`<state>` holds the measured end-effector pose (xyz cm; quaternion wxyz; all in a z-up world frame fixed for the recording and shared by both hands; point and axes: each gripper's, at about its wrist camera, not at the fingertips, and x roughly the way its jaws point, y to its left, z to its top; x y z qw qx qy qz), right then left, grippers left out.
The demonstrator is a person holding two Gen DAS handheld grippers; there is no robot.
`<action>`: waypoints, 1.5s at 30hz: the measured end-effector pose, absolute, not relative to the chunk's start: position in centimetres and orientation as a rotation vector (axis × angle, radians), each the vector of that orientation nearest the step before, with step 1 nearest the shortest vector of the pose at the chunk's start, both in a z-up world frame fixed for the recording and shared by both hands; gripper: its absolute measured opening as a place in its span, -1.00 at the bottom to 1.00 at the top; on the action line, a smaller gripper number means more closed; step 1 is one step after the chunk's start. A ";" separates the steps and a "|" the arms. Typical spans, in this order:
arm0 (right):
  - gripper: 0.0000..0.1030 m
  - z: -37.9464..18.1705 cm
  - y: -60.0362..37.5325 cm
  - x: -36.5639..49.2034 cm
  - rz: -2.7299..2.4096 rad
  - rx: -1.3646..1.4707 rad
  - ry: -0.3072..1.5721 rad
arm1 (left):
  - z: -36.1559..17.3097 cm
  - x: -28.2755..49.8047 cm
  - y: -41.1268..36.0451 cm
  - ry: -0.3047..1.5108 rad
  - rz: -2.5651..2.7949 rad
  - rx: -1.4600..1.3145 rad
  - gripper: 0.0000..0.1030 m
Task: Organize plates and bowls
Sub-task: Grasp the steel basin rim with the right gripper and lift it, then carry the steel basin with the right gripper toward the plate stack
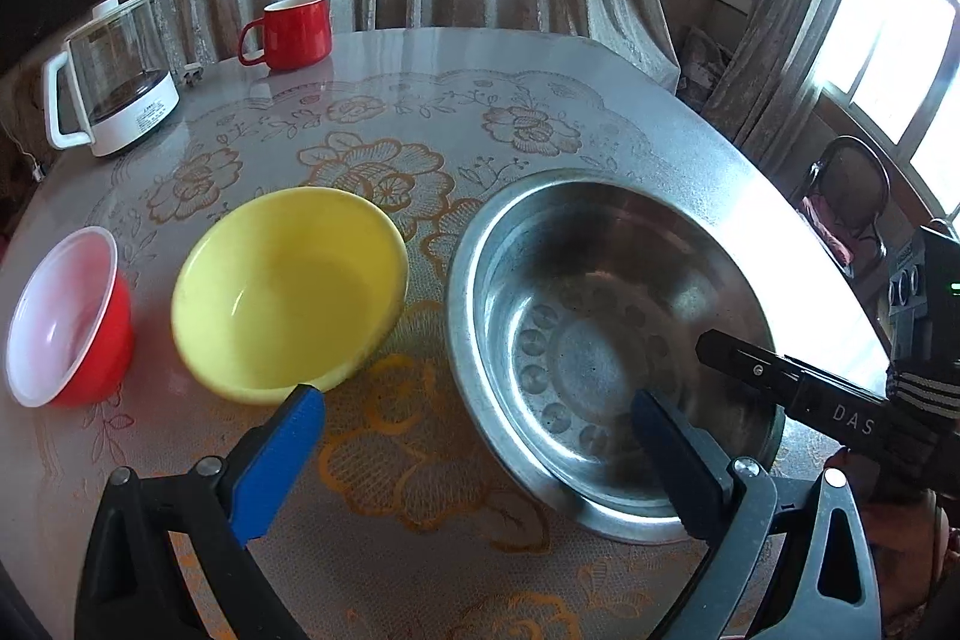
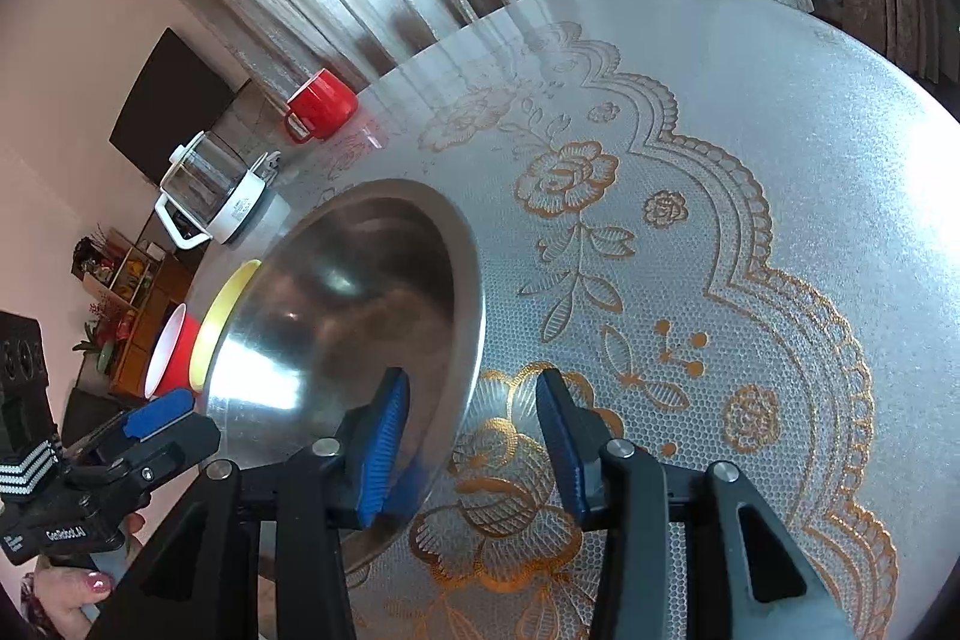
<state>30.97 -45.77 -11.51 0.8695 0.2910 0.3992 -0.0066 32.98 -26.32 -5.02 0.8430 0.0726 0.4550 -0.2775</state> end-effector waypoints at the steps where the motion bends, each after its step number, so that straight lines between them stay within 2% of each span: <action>1: -0.21 -11.5 -45.7 30.9 -0.017 0.597 0.830 | -5.2 33.2 -26.6 0.969 -0.589 0.161 0.92; 4: -0.33 -11.6 -45.5 30.6 -0.022 0.564 0.828 | -5.7 33.6 -26.9 0.985 -0.603 0.165 0.76; 6: -0.34 -11.6 -45.5 30.5 -0.021 0.556 0.822 | -6.0 33.8 -27.1 0.999 -0.615 0.160 0.52; 7: -0.34 -11.6 -45.6 30.4 -0.019 0.554 0.819 | -6.2 33.9 -27.1 1.005 -0.620 0.157 0.47; 8: -0.34 -11.6 -45.5 30.4 -0.018 0.551 0.815 | -6.4 33.9 -27.2 1.010 -0.626 0.158 0.30; 9: -0.34 -11.6 -45.4 30.3 -0.018 0.545 0.811 | -6.5 33.8 -27.3 1.013 -0.632 0.172 0.04; 12: -0.35 -11.7 -45.0 30.1 -0.012 0.517 0.801 | -6.6 33.3 -27.7 1.008 -0.656 0.193 -0.23; 16: -0.39 -11.7 -44.8 29.9 -0.011 0.512 0.799 | -6.1 32.5 -28.4 0.979 -0.671 0.237 -0.48; 18: -0.55 -11.7 -44.7 29.8 -0.013 0.519 0.804 | -5.7 32.0 -28.7 0.953 -0.668 0.275 -0.48; 21: -0.62 -11.6 -44.2 29.6 -0.020 0.477 0.817 | -5.6 32.0 -28.5 0.959 -0.678 0.277 -0.49; 45: -0.67 -9.0 -43.1 25.6 -0.015 0.528 0.809 | -4.6 29.6 -24.5 0.965 -0.697 0.199 -0.49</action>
